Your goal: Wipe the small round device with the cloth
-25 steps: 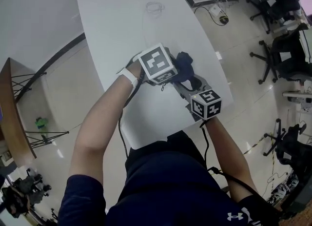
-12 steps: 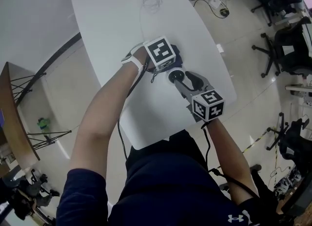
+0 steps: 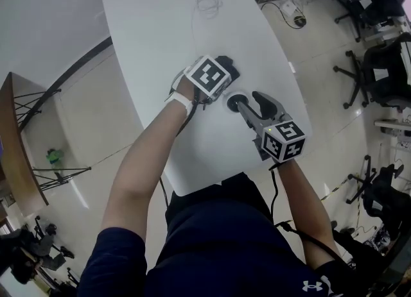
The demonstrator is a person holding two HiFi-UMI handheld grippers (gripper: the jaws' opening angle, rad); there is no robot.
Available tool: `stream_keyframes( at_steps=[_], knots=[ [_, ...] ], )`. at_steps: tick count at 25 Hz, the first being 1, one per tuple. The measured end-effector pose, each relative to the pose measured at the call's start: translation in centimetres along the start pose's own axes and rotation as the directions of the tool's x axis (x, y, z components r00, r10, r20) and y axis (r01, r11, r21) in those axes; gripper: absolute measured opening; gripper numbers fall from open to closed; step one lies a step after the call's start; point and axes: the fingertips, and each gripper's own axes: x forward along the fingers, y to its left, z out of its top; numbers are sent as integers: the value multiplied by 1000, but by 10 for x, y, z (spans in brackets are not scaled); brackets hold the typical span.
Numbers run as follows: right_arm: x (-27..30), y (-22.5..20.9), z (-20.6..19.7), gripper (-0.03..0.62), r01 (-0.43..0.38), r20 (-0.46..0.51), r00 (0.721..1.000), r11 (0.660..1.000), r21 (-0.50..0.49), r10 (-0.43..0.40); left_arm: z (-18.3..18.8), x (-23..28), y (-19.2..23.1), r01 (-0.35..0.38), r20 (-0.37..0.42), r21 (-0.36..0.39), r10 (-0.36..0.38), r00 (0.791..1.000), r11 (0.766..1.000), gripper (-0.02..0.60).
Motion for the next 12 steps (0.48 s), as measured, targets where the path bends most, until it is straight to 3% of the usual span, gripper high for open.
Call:
stream_keyframes(
  at_steps=[1,2,4,6,7,8,10,12],
  knots=[
    [-1,1,4,221,-6,6,1000,1000,-6,6,2,-15,-4,45,88,-122,-35,995,992,83],
    [-2,2,8,221,-14,11,1000,1000,-13,14,1,-31,-8,104,183,-236,-61,981,966,83],
    [0,5,14,221,-32,13,999,999,-24,32,-4,-57,-21,248,367,-411,-90,926,877,83],
    [4,7,15,221,-58,0,998,998,-30,58,-14,-71,-38,372,499,-511,-85,862,775,83],
    [6,9,15,219,-74,-12,997,997,-33,73,-21,-70,-44,402,531,-545,-68,845,735,83],
    [9,11,13,216,-89,-28,996,995,-40,88,-28,-65,-47,410,542,-577,-44,839,706,83],
    [15,15,8,215,-110,-68,992,991,-74,105,-44,-50,-46,387,525,-634,6,851,669,83],
    [22,16,1,213,-113,-108,989,985,-130,99,-58,-35,-40,343,485,-672,39,874,657,83]
  ],
)
